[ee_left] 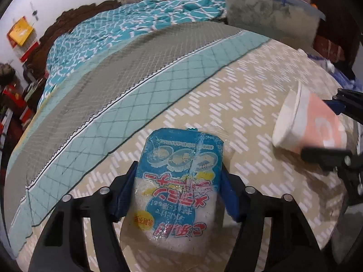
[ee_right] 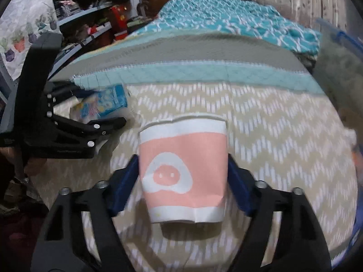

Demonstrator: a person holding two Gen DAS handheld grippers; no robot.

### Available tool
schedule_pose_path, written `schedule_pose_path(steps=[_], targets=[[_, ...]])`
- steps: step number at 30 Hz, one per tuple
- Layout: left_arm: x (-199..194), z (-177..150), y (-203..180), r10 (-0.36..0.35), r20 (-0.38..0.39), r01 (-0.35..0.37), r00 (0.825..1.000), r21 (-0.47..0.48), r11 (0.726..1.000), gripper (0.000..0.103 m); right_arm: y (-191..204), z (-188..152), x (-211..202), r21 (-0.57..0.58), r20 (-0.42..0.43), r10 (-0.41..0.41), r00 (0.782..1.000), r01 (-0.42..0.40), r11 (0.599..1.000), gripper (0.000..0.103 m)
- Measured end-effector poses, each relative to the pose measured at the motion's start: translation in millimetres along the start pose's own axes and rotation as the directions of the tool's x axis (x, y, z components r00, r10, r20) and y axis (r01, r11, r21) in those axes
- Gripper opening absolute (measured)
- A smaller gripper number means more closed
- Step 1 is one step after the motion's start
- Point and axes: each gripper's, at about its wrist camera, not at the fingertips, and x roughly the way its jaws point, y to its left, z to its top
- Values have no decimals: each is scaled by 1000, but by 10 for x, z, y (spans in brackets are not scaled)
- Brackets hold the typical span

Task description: Collect trash

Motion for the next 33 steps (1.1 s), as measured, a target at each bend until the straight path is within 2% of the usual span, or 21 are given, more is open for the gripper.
schedule_pose_path(steps=[4, 7, 10, 13, 14, 15, 20, 25, 28, 29, 30, 31, 33], targets=[[87, 67, 235, 26, -1, -26, 1000, -98, 995, 60, -20, 308, 133, -1, 16, 11, 1000, -11, 1000, 66], [152, 116, 535, 58, -15, -60, 998, -227, 972, 60, -70, 561, 352, 30, 13, 39, 999, -39, 999, 67], [220, 163, 766, 98, -30, -102, 995, -303, 947, 62, -120, 773, 624, 67, -11, 62, 998, -61, 996, 73], [276, 175, 863, 154, -59, -165, 986, -314, 935, 74, -103, 905, 845, 63, -35, 52, 998, -50, 997, 87], [291, 181, 889, 166, -71, -180, 983, -316, 931, 88, -94, 923, 907, 54, -40, 41, 998, -39, 998, 96], [293, 169, 925, 180, -81, -197, 980, -323, 926, 95, -87, 921, 945, 44, -45, 22, 999, -20, 999, 98], [164, 73, 1023, 186, -75, -201, 980, -339, 919, 95, -116, 821, 924, 28, -55, 36, 998, -34, 999, 99], [151, 69, 944, 168, -70, -181, 983, -288, 940, 95, -224, 710, 827, 37, -61, 57, 996, -55, 998, 99], [183, 84, 938, 144, -78, -161, 987, -291, 943, 94, -267, 701, 811, 35, -63, 64, 996, -62, 997, 99], [193, 82, 930, 139, -74, -154, 988, -293, 944, 93, -275, 697, 805, 33, -61, 71, 996, -69, 997, 97], [204, 86, 923, 127, -74, -143, 989, -295, 945, 73, -278, 696, 789, 30, -57, 99, 993, -98, 995, 75], [234, 103, 909, 105, -82, -125, 991, -292, 948, 62, -286, 696, 752, 32, -44, 109, 993, -108, 994, 61], [241, 185, 845, 71, -85, -93, 994, -291, 952, 60, -350, 696, 679, 46, -13, 133, 991, -133, 990, 59]])
